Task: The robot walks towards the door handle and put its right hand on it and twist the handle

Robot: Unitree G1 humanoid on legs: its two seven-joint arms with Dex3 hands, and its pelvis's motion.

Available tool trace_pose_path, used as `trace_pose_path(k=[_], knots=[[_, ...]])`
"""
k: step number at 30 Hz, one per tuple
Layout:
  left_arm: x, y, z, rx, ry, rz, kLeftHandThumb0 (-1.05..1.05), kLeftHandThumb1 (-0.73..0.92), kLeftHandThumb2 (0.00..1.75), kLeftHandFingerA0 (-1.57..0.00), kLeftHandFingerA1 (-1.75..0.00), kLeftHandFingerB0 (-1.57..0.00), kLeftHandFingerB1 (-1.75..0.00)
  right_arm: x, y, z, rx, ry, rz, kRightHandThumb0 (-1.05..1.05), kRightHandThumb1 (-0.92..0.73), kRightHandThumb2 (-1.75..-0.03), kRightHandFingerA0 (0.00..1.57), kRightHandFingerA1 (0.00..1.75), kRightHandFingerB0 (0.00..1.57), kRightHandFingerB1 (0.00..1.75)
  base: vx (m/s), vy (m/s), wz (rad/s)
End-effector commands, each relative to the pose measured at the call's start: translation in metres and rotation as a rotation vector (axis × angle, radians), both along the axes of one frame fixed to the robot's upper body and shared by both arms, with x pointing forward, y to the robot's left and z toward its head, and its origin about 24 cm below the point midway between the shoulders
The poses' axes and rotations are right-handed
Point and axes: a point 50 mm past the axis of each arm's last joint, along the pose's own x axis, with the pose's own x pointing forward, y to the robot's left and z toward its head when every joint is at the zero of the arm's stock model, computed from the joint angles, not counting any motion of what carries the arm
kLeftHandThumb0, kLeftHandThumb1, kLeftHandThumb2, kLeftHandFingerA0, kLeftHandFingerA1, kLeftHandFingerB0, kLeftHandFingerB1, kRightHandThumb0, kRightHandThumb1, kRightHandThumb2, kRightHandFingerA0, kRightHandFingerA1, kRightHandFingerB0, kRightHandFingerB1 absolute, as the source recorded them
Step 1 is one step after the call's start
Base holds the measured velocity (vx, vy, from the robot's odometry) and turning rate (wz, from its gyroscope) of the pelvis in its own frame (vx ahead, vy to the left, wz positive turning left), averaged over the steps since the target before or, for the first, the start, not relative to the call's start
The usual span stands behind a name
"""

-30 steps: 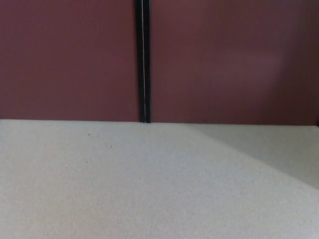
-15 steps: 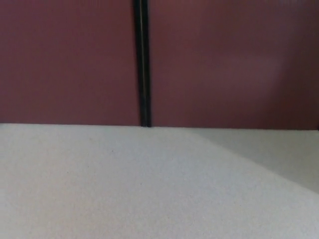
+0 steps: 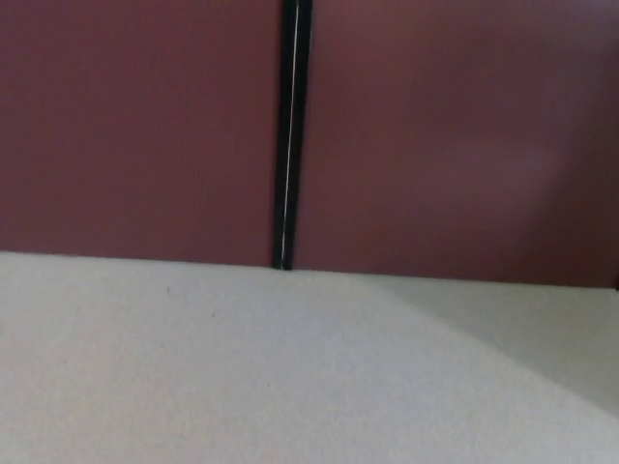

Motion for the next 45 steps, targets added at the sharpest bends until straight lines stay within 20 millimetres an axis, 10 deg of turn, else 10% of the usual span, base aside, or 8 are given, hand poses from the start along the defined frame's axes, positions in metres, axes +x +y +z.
trace_pose_path(k=[1,45], knots=[[-0.002,0.0,0.0,-0.006,0.007,-0.018,-0.14,0.7,0.6,-0.6,-0.46,-0.35,-0.36,-0.003,-0.003,0.0,-0.01,0.018,-0.011,-0.34,-0.66,-0.61,0.53,0.44,0.27,0.33,0.18,0.065,0.11],[-0.017,-0.003,-0.004,-0.004,0.051,-0.037,-0.18,0.68,0.6,-0.6,-0.45,-0.41,-0.38,-0.006,-0.001,-0.001,0.053,0.033,0.03,-0.31,-0.65,-0.59,0.63,0.47,0.33,0.34,0.21,-0.04,0.02]])
